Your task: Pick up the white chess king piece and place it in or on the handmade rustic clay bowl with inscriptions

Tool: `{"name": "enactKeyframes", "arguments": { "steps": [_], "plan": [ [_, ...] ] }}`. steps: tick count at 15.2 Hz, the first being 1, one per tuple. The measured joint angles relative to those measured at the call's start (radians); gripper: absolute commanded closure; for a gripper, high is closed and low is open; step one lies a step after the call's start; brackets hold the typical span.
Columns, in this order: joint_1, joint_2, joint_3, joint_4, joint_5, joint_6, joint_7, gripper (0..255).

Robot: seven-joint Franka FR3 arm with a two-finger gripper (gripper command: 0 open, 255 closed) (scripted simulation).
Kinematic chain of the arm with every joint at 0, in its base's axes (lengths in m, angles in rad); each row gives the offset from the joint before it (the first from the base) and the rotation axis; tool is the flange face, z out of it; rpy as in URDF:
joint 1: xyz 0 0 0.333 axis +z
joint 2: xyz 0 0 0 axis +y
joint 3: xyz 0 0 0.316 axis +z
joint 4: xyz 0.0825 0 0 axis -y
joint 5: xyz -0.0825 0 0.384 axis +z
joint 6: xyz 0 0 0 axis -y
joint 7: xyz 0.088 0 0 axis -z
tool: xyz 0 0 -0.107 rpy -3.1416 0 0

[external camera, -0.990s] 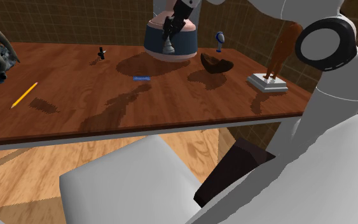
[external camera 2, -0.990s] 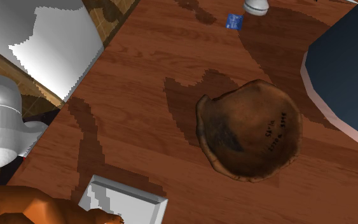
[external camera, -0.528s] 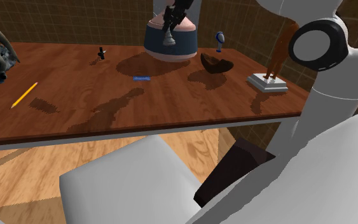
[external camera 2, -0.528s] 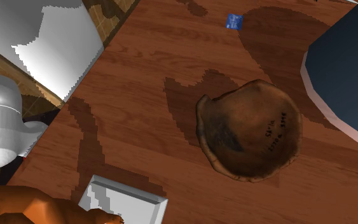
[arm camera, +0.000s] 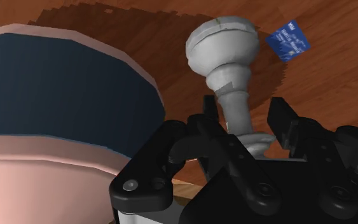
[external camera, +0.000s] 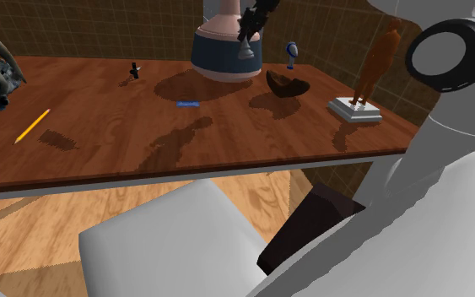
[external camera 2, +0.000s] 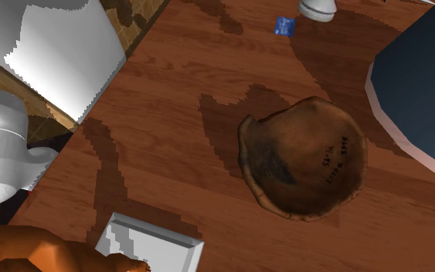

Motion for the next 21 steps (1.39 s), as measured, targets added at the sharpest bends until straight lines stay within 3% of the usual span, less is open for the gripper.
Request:
{"name": "enactKeyframes", "arguments": {
  "steps": [9,15,21],
  "plan": [
    [-0.090,-0.124,-0.096,-0.141,0.033,-0.039,-0.189,255],
    [-0.151,-0.141,-0.179,-0.140,0.061,-0.106,-0.320,255],
    [-0.160,-0.179,-0.186,-0.255,0.055,-0.037,-0.364,255]
  ]
}}
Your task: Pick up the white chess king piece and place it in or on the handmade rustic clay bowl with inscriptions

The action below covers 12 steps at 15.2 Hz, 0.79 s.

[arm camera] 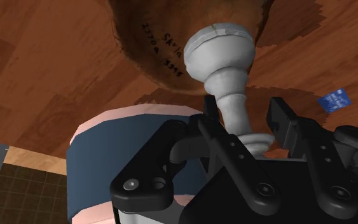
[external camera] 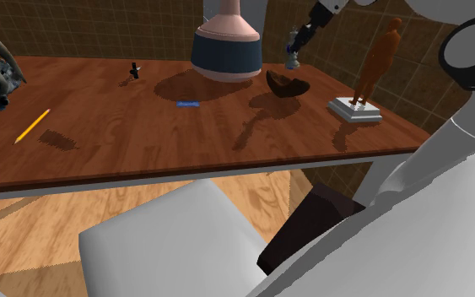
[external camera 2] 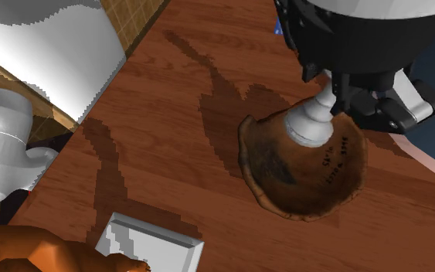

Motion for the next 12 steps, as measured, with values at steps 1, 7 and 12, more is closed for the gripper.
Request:
{"name": "enactKeyframes", "arguments": {
  "steps": [1,7,12],
  "plan": [
    [0.001,-0.006,0.002,-0.019,-0.002,0.013,-0.002,255],
    [0.001,-0.026,0.006,-0.112,-0.003,0.086,-0.024,255],
    [0.001,-0.028,0.007,-0.122,-0.003,0.094,-0.025,255]
  ]
}}
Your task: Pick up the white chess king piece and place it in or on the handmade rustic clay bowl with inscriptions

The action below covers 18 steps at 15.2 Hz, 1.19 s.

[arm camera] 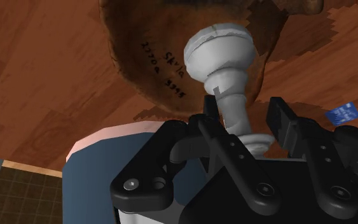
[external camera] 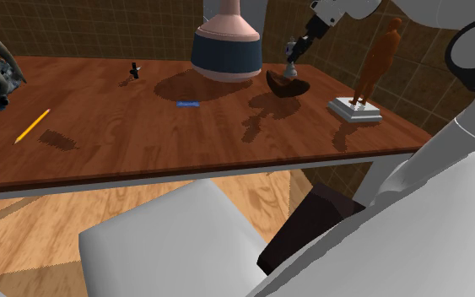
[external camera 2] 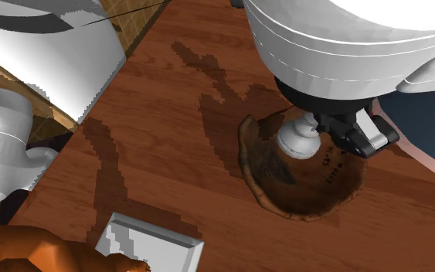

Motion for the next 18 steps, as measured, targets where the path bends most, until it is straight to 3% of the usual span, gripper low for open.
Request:
{"name": "enactKeyframes", "arguments": {
  "steps": [1,7,12,18],
  "plan": [
    [0.000,0.000,0.000,0.000,0.000,0.000,0.000,0],
    [0.000,0.000,0.000,0.000,0.000,0.000,0.000,0],
    [-0.013,-0.004,-0.021,0.097,-0.005,-0.106,0.003,0],
    [-0.013,-0.007,-0.022,0.110,-0.007,-0.122,0.007,0]
  ]
}}
